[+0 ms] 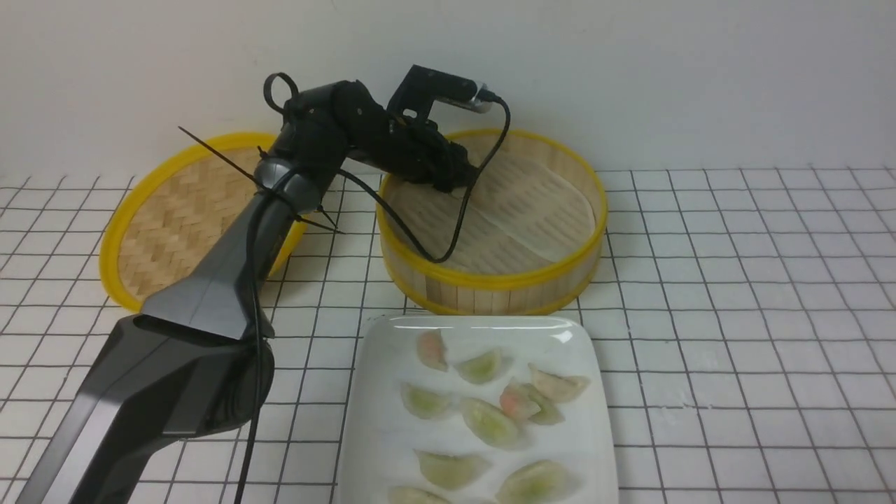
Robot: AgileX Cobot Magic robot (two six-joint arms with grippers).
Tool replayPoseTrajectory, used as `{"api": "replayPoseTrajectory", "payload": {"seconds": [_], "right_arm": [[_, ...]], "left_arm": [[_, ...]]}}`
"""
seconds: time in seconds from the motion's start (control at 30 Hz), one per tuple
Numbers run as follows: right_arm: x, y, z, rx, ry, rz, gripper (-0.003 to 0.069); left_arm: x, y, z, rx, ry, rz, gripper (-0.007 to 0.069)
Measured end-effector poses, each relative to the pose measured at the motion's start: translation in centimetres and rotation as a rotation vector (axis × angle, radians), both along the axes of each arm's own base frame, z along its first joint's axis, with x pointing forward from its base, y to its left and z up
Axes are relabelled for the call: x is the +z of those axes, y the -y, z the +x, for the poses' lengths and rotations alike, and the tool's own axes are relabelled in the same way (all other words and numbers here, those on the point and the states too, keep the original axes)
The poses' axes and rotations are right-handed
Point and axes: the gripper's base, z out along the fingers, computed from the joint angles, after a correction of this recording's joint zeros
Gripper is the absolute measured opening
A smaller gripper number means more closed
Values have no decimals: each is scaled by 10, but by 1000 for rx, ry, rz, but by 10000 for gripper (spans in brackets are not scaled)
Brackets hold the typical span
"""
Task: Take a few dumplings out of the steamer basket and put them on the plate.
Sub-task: Use the left arm to grab a dumpling from the steamer, then use the left arm to put the dumpling into the plate
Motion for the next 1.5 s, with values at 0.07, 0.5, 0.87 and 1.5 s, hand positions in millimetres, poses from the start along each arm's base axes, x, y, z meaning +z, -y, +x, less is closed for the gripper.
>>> {"api": "replayPoseTrajectory", "payload": {"seconds": [0.07, 0.5, 0.87, 1.5], "right_arm": [[0, 0, 0, 0, 0, 0, -8], [0, 0, 0, 0, 0, 0, -8], [0, 0, 0, 0, 0, 0, -8], [0, 0, 0, 0, 0, 0, -8]], "left_arm": [[-7, 1, 0, -1, -12, 3, 352], [-8, 0, -1, -18, -14, 15, 196], [80, -11, -32, -112, -87, 133, 196], [137, -19, -164, -89, -473, 246, 196]]}}
